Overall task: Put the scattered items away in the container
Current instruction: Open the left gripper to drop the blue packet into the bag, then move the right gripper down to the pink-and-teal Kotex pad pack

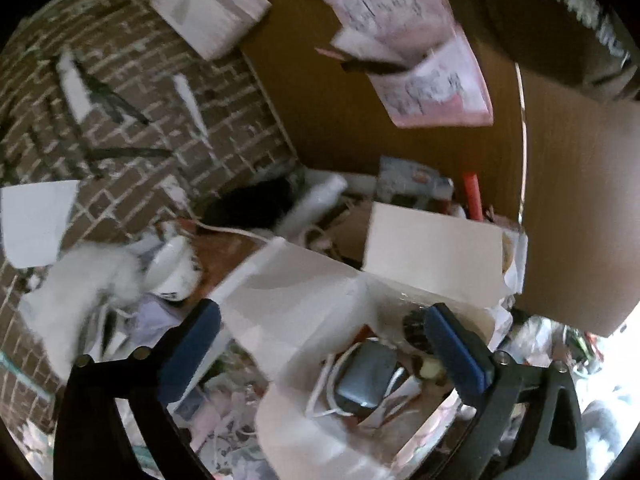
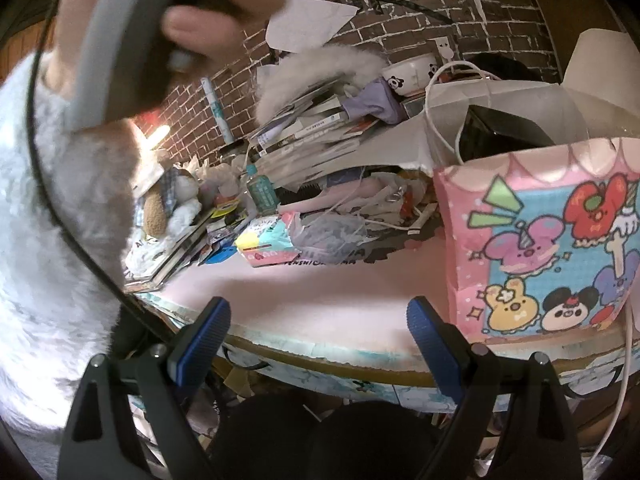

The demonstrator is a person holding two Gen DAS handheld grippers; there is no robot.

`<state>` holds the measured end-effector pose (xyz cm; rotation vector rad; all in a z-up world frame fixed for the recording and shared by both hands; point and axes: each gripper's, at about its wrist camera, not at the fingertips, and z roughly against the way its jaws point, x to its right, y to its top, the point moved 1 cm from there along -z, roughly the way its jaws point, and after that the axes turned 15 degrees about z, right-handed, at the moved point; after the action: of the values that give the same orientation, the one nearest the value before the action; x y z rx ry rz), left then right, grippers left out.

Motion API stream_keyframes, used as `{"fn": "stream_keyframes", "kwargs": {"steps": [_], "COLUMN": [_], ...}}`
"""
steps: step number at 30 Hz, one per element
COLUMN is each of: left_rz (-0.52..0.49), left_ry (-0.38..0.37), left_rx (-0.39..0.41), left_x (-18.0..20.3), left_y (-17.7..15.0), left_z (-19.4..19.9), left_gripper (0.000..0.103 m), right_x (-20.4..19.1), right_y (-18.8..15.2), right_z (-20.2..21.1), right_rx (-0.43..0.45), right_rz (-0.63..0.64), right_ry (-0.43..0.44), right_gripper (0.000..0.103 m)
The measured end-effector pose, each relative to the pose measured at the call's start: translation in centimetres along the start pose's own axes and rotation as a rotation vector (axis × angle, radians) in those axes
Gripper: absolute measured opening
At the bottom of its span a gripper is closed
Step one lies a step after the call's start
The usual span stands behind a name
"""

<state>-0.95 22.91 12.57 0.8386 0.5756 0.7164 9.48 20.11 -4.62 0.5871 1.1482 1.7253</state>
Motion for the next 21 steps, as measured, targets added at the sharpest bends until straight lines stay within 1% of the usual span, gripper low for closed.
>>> {"fn": "stream_keyframes", "kwargs": {"steps": [2,7,13,16,17,21], "left_rz": [0.02,0.107,0.229,0.279,0.303,0.377], "left_ry": [0.01,0.052,0.132,0.176,0.199,0.241], "left_rx": [0.026,0.083,0.12,0.12,0.115,0.082], "left_x": [-1.1,-5.1,-10.6,-12.9,-14.0,-16.7], "left_y": [-0.4,-1.8,-5.2,-7.3,-8.3,-11.4], "left_z": [1.3,4.5,7.3,8.0,8.1,7.9], "left_gripper": [0.103,0.103,0.103,0.103,0.103,0.103], "right_x": [-0.1,-0.5,-1.6,-2.2,-2.4,-3.0], "right_y": [0.1,0.3,0.7,0.8,0.9,1.4], "right_z": [-0.2,-0.8,-2.1,-2.8,-3.1,-4.2], "right_rx": [-0.002,-0.01,-0.027,-0.036,-0.04,-0.052], "right_rz": [0.002,0.013,0.037,0.051,0.056,0.079], "right_ry": [0.002,0.01,0.025,0.035,0.038,0.046], "right_gripper": [0.089,0.088,0.088,0.088,0.088,0.088]}}
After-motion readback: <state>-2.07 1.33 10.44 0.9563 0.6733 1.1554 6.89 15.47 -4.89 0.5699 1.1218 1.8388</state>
